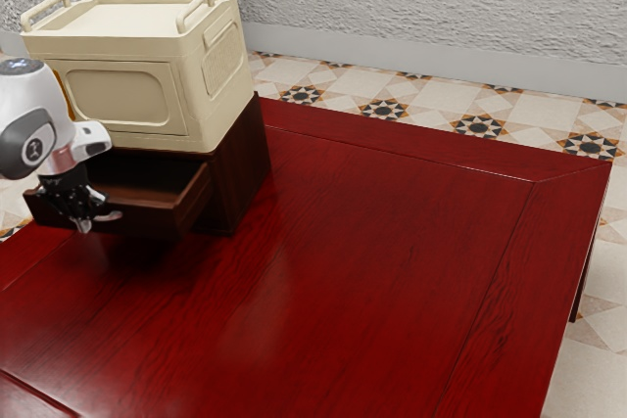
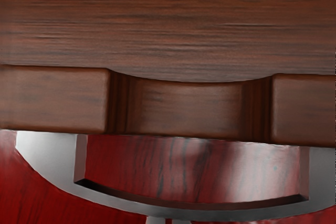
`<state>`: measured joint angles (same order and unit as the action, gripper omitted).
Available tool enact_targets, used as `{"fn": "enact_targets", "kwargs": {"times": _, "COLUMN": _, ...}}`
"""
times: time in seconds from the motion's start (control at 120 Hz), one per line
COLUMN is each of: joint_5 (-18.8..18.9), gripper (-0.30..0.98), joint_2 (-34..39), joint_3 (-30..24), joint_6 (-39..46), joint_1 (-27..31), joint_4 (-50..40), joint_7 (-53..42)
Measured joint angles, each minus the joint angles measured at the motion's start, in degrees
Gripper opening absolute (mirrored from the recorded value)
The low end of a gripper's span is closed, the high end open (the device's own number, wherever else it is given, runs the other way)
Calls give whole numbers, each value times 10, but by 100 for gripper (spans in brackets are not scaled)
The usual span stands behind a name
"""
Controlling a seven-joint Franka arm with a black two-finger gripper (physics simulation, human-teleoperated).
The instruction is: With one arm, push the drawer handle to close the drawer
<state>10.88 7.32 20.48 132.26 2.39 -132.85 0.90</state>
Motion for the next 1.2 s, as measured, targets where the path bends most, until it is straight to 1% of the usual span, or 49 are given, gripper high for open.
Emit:
{"fn": "enact_targets", "kwargs": {"times": 0.4, "joint_5": -17, "gripper": -10, "joint_2": -22, "joint_3": 0, "joint_6": 0, "joint_1": -12, "joint_4": 27, "joint_7": -2}}
{"fn": "enact_targets", "kwargs": {"times": 0.583, "joint_5": -19, "gripper": -10, "joint_2": -33, "joint_3": 0, "joint_6": 16, "joint_1": -7, "joint_4": 37, "joint_7": -2}}
{"fn": "enact_targets", "kwargs": {"times": 0.967, "joint_5": -46, "gripper": -10, "joint_2": -102, "joint_3": -2, "joint_6": 29, "joint_1": -8, "joint_4": 106, "joint_7": -3}}
{"fn": "enact_targets", "kwargs": {"times": 1.2, "joint_5": -54, "gripper": -10, "joint_2": -129, "joint_3": -2, "joint_6": 35, "joint_1": -12, "joint_4": 133, "joint_7": -4}}
